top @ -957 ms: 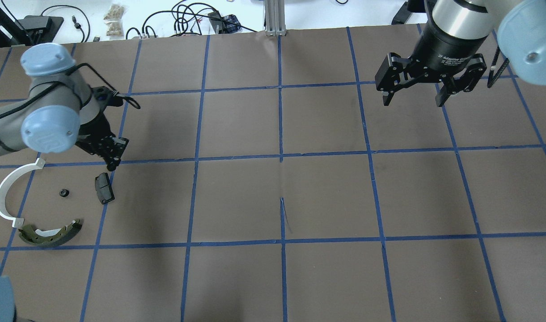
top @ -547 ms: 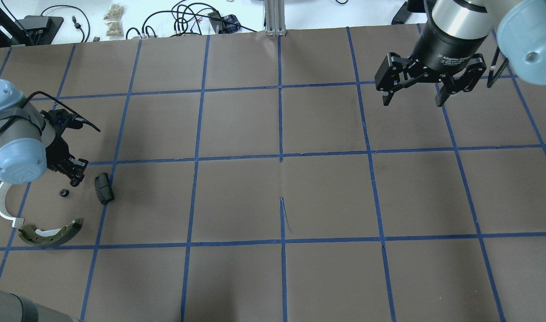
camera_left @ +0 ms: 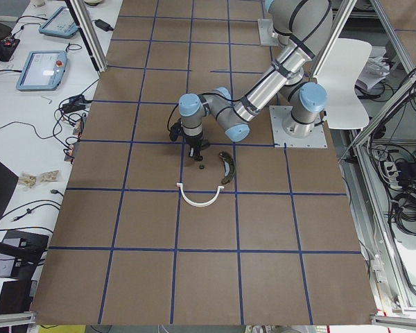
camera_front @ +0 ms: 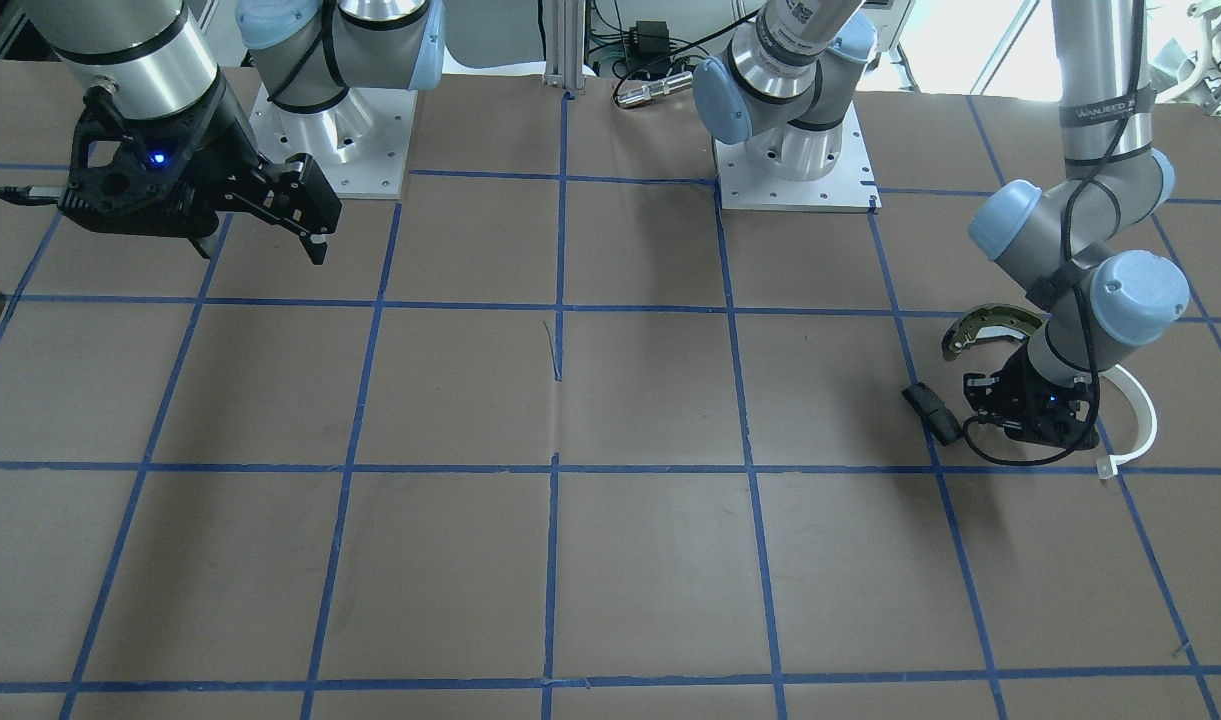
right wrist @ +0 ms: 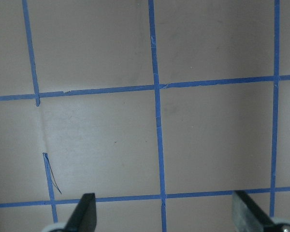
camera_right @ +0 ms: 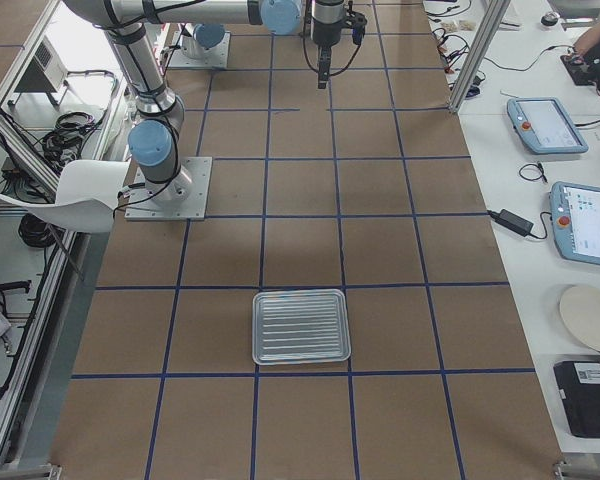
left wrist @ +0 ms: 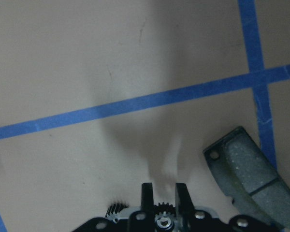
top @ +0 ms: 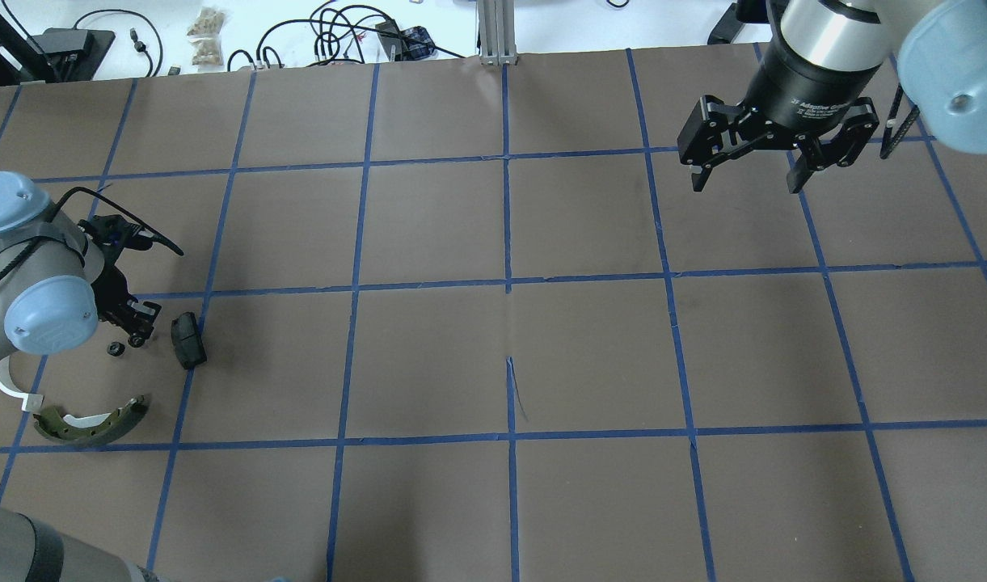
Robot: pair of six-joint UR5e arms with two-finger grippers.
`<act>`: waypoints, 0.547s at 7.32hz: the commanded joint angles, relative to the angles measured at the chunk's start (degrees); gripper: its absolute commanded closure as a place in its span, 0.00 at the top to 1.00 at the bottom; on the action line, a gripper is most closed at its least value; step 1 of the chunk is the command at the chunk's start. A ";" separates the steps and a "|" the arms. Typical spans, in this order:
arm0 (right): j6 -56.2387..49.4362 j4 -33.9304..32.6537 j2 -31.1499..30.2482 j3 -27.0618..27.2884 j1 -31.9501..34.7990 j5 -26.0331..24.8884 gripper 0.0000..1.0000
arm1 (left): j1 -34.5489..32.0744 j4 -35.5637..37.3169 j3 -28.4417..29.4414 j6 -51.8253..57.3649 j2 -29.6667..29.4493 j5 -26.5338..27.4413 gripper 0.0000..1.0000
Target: Place bearing gear from tray to pile
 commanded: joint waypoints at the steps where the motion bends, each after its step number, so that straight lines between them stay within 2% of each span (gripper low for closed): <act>1: -0.01 0.00 0.00 0.03 0.00 0.00 1.00 | 0.06 0.13 0.25 -0.01 -0.18 0.09 0.53; 2: -0.01 0.00 0.00 0.03 0.00 0.00 1.00 | 0.06 -0.13 0.69 -0.36 -0.10 0.01 0.83; 3: -0.01 0.00 0.00 0.03 0.00 0.00 1.00 | -0.12 -0.57 0.70 -0.62 1.04 0.09 1.00; 4: -0.01 0.00 0.00 0.03 0.00 0.00 1.00 | -1.51 -3.27 2.18 -0.88 3.05 0.27 1.00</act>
